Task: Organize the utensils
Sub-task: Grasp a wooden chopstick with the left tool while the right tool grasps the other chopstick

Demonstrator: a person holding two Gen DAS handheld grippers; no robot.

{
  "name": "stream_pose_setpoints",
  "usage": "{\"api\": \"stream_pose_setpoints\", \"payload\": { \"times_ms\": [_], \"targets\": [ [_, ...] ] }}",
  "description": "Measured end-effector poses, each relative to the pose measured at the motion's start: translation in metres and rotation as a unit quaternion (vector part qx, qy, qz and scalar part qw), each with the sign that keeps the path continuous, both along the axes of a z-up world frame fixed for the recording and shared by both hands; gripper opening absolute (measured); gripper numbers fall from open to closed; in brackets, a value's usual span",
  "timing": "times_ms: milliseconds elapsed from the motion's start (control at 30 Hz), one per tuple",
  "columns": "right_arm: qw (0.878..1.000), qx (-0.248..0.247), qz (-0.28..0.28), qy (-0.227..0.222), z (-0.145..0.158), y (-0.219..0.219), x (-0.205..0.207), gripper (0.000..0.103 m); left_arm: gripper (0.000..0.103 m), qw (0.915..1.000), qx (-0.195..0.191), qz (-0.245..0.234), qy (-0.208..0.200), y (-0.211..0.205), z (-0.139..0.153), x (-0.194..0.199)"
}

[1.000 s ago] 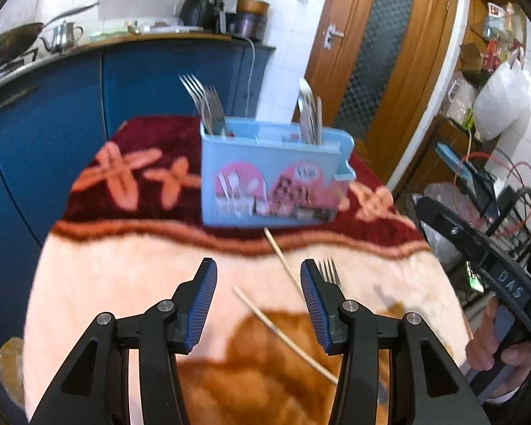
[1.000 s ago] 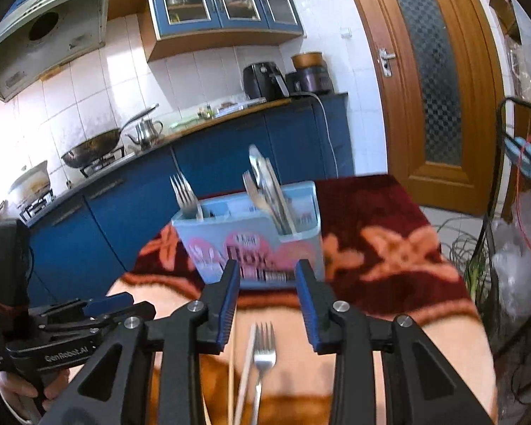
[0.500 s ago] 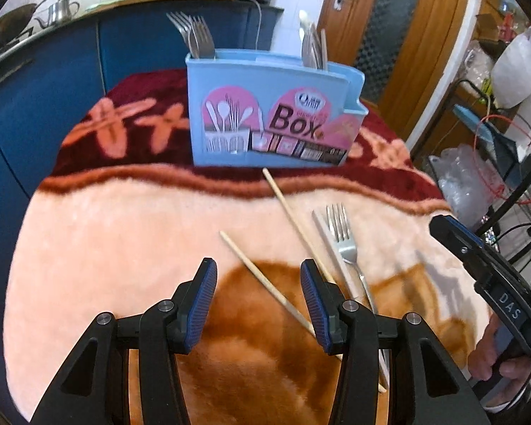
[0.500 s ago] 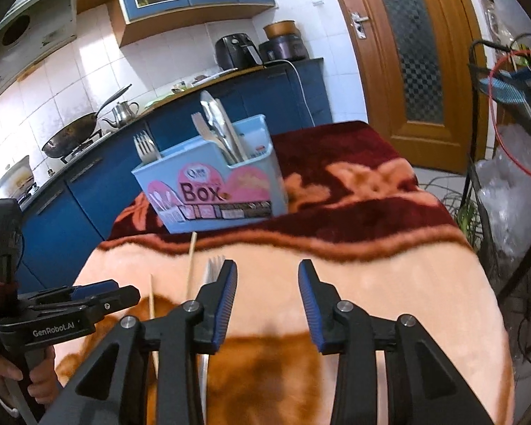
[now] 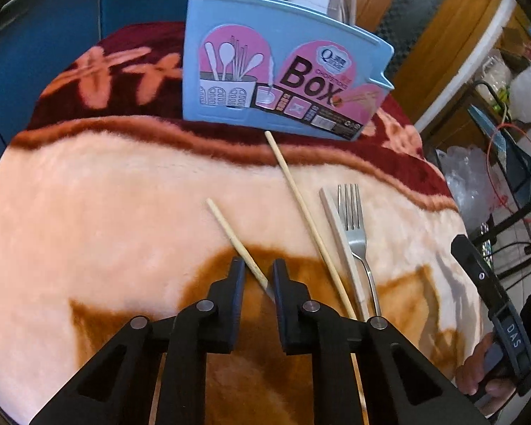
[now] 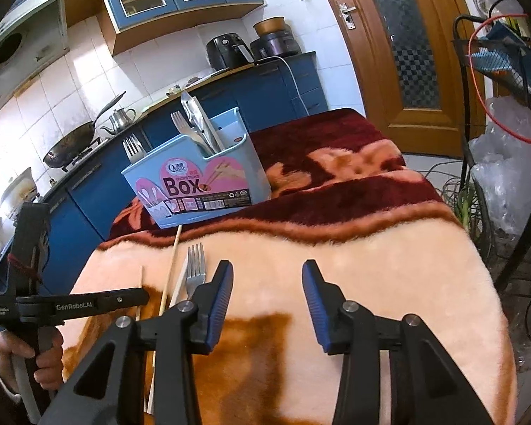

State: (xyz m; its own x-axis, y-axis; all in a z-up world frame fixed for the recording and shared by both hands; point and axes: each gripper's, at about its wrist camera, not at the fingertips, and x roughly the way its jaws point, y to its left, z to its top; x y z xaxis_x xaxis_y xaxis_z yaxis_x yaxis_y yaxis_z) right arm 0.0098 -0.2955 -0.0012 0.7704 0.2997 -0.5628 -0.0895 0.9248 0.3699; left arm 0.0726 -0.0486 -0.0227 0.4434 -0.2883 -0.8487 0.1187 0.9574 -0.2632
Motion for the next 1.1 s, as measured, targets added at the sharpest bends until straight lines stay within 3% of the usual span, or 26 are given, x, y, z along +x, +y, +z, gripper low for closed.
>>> {"api": "stream_pose_setpoints", "payload": {
  "times_ms": [133,367,567,933,1100],
  "targets": [
    [1.000,0.010,0.008,0.001,-0.001,-0.002,0.004,0.045,0.005,0.9997,-0.015,0.016,-0.002,0.005,0.001,0.003],
    [1.000,0.016,0.021,0.016,-0.009,-0.002,0.011,0.045,0.005,0.9982,-0.023,0.053,-0.017,0.020,0.005,0.008],
    [0.999,0.006,0.024,0.024,-0.011,0.004,0.012,0.045,0.004,0.9966,0.003,0.080,-0.017,0.040,0.004,0.016],
    [0.998,-0.018,0.040,0.040,0.000,0.026,0.015,0.046,0.007,0.9996,0.017,0.017,0.016,0.044,0.002,0.019],
    [0.996,-0.027,0.061,0.060,0.006,0.047,0.023,0.046,0.007,0.9999,0.009,-0.012,-0.001,0.047,0.001,0.016]
  ]
}}
